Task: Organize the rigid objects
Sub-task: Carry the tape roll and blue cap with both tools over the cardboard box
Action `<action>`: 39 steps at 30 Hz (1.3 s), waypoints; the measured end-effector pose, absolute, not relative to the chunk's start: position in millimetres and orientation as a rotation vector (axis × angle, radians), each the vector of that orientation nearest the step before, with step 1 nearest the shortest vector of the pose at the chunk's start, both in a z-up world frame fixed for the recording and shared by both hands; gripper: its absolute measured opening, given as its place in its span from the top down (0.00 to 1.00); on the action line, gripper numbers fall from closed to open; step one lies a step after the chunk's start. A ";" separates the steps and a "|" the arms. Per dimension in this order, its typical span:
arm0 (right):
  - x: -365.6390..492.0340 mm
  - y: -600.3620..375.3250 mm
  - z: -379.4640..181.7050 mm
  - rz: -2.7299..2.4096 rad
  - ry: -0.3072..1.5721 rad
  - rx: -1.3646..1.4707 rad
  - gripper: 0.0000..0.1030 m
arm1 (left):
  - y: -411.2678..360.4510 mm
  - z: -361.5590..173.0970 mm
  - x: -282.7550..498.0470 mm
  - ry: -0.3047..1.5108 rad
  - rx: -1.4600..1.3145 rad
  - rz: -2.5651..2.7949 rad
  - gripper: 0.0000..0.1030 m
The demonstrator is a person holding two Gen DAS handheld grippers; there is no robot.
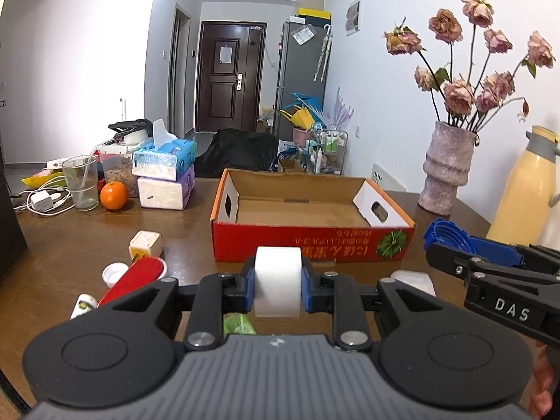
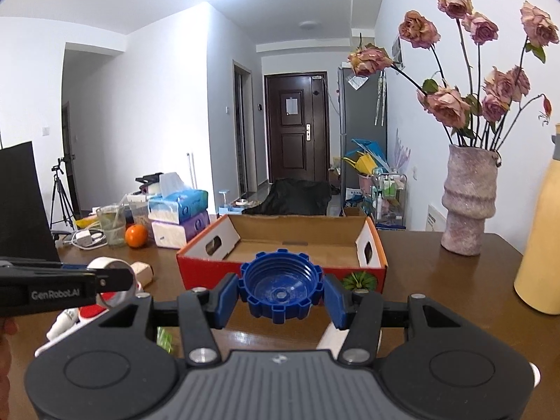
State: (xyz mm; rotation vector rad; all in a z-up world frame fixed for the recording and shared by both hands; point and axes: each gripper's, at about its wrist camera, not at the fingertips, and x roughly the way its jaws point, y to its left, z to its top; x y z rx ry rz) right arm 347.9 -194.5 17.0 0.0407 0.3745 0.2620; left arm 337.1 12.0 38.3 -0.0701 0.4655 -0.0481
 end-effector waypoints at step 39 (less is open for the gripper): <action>512.6 -190.9 -7.0 0.197 0.469 0.062 0.50 | 2.5 29.9 504.7 0.490 -0.125 0.055 0.76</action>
